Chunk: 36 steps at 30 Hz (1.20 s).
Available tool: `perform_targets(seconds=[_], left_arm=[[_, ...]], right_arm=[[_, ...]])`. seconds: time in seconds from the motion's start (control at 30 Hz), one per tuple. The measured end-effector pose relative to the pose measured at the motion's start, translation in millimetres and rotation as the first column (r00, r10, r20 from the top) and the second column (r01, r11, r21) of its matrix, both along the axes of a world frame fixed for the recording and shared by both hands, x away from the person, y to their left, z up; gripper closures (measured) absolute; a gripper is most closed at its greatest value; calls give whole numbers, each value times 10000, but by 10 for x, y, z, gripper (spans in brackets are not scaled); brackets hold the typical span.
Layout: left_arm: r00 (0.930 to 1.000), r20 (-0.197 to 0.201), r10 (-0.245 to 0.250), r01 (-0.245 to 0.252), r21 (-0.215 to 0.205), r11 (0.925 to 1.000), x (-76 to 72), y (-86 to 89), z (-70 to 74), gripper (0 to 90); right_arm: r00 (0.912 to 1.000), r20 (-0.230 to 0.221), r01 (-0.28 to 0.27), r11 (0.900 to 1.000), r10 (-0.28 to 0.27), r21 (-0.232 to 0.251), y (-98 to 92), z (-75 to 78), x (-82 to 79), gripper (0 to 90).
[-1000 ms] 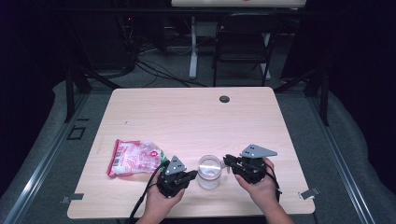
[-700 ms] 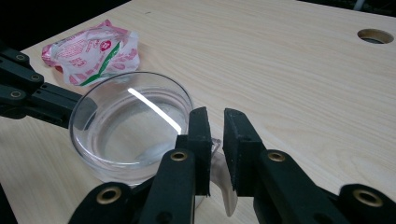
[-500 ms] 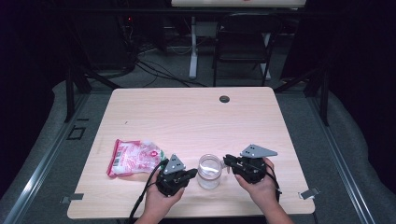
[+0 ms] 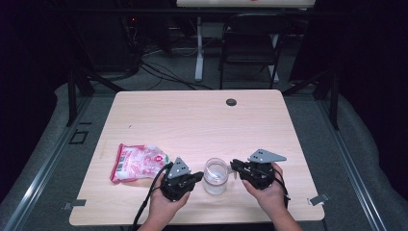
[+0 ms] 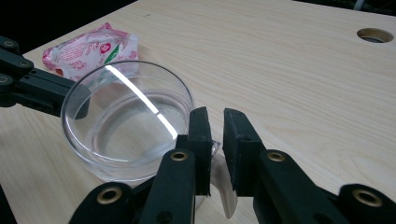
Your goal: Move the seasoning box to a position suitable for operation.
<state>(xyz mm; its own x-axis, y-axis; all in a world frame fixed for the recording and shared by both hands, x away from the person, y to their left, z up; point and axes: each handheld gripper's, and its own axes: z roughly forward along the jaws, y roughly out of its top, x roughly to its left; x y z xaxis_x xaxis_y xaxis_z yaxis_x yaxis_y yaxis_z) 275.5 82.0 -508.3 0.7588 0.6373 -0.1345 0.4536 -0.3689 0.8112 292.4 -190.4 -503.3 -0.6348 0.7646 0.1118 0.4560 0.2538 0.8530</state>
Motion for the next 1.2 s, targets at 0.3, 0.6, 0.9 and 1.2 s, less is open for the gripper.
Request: perform_targets(seconds=[0.3,0.6,0.9,1.2], left_arm=[[10000,71,24,-23,-73,10000,2,-4,47,900],[9997,207,-116,117,-65,9999,2,-61,100,900],[9994,277,-203,202,32,9998,22,-123,160,900],[9990,327,-292,290,90,9995,47,-177,239,896]], right_arm=[[10000,11,48,10000,-48,20,-6,-6,0,812],[9999,41,98,9999,-98,-39,-11,-10,0,807],[10000,30,88,10000,-88,-44,-19,-8,2,788],[9995,272,-169,9999,170,-26,-33,103,-89,737]])
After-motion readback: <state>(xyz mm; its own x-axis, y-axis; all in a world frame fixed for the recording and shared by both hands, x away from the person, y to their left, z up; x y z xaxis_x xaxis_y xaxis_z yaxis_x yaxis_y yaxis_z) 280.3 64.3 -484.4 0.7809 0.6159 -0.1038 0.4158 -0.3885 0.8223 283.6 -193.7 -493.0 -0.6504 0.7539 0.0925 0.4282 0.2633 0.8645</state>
